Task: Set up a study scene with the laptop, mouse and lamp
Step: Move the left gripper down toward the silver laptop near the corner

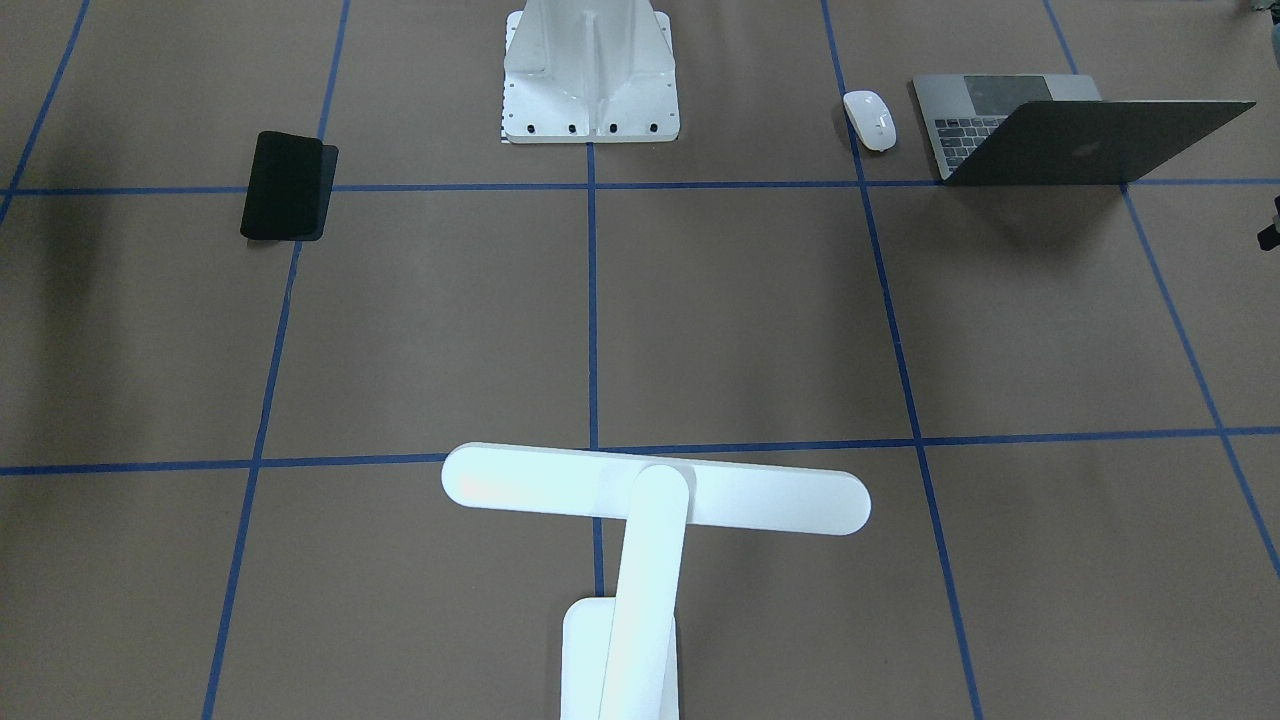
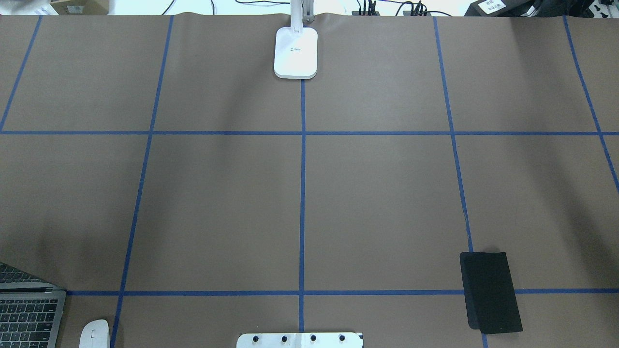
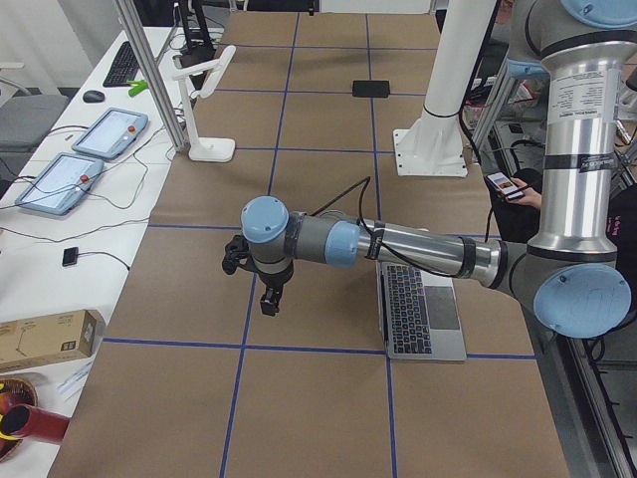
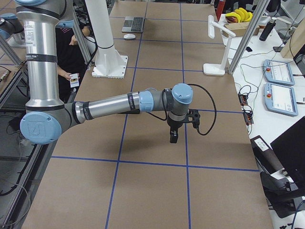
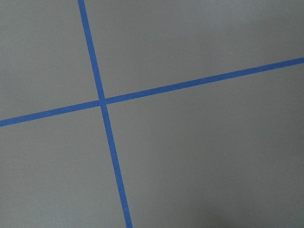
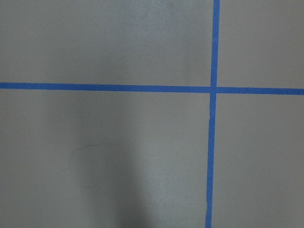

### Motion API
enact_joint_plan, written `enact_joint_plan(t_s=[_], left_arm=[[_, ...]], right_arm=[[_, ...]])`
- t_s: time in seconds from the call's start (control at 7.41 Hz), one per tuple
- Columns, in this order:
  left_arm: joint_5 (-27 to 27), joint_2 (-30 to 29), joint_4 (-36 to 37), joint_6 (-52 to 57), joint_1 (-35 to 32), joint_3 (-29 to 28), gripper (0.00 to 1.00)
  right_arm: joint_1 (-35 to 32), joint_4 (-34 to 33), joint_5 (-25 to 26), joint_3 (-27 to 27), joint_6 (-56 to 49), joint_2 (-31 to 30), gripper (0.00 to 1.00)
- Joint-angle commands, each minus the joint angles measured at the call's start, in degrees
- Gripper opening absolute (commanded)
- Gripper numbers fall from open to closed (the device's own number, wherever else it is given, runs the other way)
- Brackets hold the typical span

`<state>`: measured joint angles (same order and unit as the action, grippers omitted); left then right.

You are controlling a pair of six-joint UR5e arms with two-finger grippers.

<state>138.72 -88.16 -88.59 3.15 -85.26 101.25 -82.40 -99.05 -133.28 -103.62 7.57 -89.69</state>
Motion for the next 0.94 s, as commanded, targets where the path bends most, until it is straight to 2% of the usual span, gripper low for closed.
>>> enact_joint_plan(t_s=[0.0,0.27,0.67,0.81], left_arm=[[0.0,0.0,0.0,0.0,-0.1,0.0,1.0],[0.1,0.1,-0.2,1.1,-0.1,1.0,1.0],[0.1,8.2,-0.2,13.7,-0.1,8.5,1.0],[0.1,8.5,0.0,13.9,0.0,11.7,1.0]], right_arm=[[0.3,0.0,0.4,0.0,0.0,0.7,1.0],[0.6,0.1,0.2,-0.4,-0.1,1.4,1.0],[3.6,0.1,0.0,-0.5,0.1,2.9,1.0],[4.2,0.1,0.0,-0.5,0.0,2.9,1.0]])
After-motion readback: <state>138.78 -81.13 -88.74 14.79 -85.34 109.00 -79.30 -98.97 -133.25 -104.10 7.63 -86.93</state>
